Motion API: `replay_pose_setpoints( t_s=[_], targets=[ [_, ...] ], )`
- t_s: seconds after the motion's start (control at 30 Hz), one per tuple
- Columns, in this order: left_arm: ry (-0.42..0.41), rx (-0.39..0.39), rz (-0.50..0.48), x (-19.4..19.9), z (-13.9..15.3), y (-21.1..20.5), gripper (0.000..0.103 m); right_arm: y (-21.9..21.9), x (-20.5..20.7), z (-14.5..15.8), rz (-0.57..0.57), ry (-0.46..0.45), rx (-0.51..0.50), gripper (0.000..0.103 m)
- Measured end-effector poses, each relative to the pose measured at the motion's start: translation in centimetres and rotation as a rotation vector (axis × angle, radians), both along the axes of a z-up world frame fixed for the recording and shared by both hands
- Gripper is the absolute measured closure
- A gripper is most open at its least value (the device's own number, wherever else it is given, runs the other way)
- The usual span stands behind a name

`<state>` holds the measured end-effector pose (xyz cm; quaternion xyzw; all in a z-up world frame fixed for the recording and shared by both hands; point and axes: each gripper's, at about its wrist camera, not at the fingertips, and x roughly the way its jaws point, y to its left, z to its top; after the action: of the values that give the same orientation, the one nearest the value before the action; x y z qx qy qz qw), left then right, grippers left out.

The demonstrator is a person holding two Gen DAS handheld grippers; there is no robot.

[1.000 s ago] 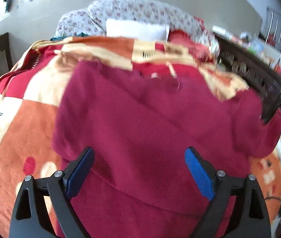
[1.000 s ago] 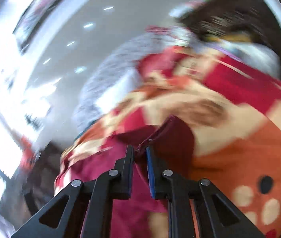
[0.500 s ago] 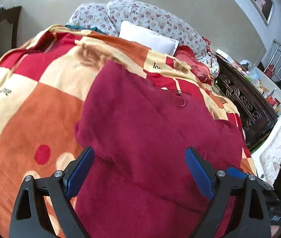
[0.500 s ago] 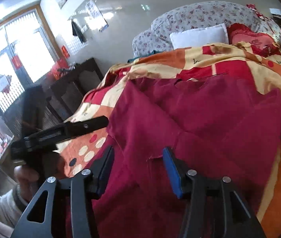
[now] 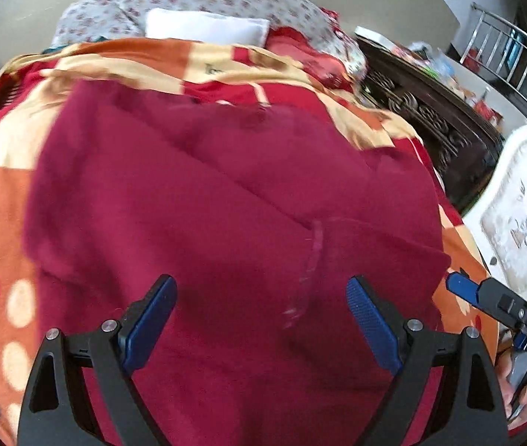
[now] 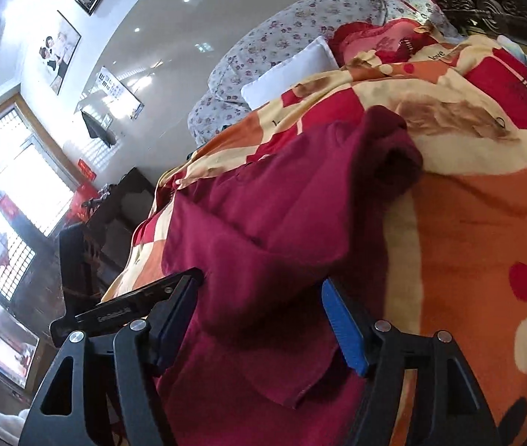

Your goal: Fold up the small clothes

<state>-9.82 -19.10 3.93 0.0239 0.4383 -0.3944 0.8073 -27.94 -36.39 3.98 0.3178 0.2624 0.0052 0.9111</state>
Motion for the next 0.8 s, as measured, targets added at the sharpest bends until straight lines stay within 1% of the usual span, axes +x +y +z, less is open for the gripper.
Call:
replay_pose_setpoints(
  t_s=[0.03, 0.07, 0.13, 0.17, 0.2, 0.3, 0.33, 0.37, 0.47, 0.5, 0.53, 0.57, 0.6, 0.63, 0.67, 0.8],
  targets=[
    [0.008, 0.005, -0.007, 0.0, -0.2, -0.5, 0.011, -0.1, -0.3, 0.0, -0.003, -0.001, 0.002, 0.029],
    [0.016, 0.013, -0.016, -0.1, -0.5, -1.1, 0.014, -0.2, -0.4, 0.0, -0.008, -0.002, 0.004, 0.029],
    [0.017, 0.031, -0.036, -0.4, -0.7, -2.0, 0.050, -0.3, -0.8, 0.1, -0.015, -0.004, 0.003, 0.029],
    [0.016, 0.051, -0.040, -0.5, -0.6, -2.4, 0.083, -0.4, -1.0, 0.1, -0.019, -0.006, 0.003, 0.029],
    [0.018, 0.057, -0.041, -0.5, -0.5, -2.5, 0.092, -0.5, -1.2, 0.3, -0.023, -0.006, 0.003, 0.028],
    [0.001, 0.016, -0.058, -0.7, 0.7, -2.1, 0.094, -0.7, -1.3, 0.5, -0.037, -0.011, 0.009, 0.027],
    [-0.014, 0.008, -0.064, -0.8, 1.3, -1.9, 0.095, -0.7, -1.3, 0.5, -0.038, -0.013, 0.009, 0.027],
    [-0.032, 0.003, -0.067, -1.0, 1.8, -1.5, 0.099, -0.7, -1.3, 0.6, -0.038, -0.014, 0.008, 0.027],
    [-0.055, 0.002, -0.060, -0.9, 2.4, -0.6, 0.098, -0.4, -1.3, 0.6, -0.032, -0.012, 0.001, 0.027],
    [-0.042, -0.004, -0.055, -0.7, 2.4, -0.3, 0.087, -0.3, -1.2, 0.5, -0.030, -0.009, 0.002, 0.027],
    [-0.021, -0.012, -0.056, -0.4, 2.2, -0.1, 0.073, -0.2, -1.1, 0.5, -0.029, -0.005, 0.004, 0.026],
    [0.012, -0.031, -0.057, -0.1, 2.0, 0.2, 0.038, -0.2, -1.1, 0.4, -0.028, -0.002, 0.007, 0.026],
    [0.028, -0.051, -0.052, 0.1, 1.9, 0.4, 0.022, -0.1, -1.0, 0.4, -0.026, 0.000, 0.007, 0.026],
    [0.033, -0.091, -0.035, 0.2, 1.8, 0.9, 0.022, -0.1, -1.0, 0.4, -0.024, 0.002, 0.005, 0.026],
    [0.030, -0.108, -0.027, 0.2, 1.8, 1.2, 0.022, -0.1, -1.0, 0.3, -0.024, 0.004, 0.003, 0.026],
    [0.038, -0.074, -0.060, 0.1, 1.2, 0.1, 0.022, -0.7, -0.9, 0.0, -0.032, 0.010, 0.021, 0.026]
  ],
)
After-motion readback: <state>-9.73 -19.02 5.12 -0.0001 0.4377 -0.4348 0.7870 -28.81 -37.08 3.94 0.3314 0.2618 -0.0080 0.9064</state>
